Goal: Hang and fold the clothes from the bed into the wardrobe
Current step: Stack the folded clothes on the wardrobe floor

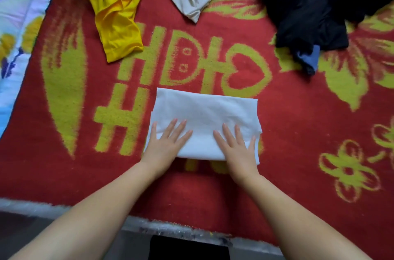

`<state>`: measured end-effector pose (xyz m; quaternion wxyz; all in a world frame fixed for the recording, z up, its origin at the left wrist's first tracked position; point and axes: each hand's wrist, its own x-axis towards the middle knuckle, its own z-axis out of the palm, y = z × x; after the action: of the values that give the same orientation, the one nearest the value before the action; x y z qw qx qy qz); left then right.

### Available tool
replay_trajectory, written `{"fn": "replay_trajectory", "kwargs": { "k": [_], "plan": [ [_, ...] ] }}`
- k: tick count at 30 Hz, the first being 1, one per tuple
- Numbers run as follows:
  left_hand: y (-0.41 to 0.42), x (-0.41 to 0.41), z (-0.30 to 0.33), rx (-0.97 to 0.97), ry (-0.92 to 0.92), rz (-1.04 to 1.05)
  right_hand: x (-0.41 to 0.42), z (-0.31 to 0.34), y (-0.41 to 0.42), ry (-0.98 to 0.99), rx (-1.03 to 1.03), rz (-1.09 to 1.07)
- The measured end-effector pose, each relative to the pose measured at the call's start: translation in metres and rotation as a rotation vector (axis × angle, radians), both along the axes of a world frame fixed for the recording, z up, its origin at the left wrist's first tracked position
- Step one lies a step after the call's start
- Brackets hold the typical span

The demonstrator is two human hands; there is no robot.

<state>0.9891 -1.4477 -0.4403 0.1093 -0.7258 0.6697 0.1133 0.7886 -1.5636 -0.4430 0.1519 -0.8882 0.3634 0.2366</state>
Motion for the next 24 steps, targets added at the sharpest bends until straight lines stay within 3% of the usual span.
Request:
{"fn": "replay_trajectory", "kwargs": {
  "k": [3,9,12,15,17,24],
  "plan": [
    [-0.006,0.007,0.014,0.133,0.015,0.064,0.013,0.035,-0.010,-0.001,0.061,-0.048],
    [-0.021,0.019,0.102,0.080,0.008,0.115,0.028,0.132,-0.039,-0.098,0.001,0.052],
    [-0.012,0.024,0.154,0.090,-0.072,0.122,0.042,0.176,-0.042,-0.129,-0.037,0.180],
    [0.014,0.030,0.202,-0.114,-0.114,0.096,0.056,0.202,-0.029,-0.131,-0.044,0.348],
    [0.043,0.035,0.227,-0.143,-0.176,0.129,0.073,0.213,-0.018,-0.147,-0.032,0.459],
    [0.214,0.037,0.293,-0.132,-0.313,0.559,0.181,0.270,0.092,-0.336,-0.061,0.979]
  ]
}}
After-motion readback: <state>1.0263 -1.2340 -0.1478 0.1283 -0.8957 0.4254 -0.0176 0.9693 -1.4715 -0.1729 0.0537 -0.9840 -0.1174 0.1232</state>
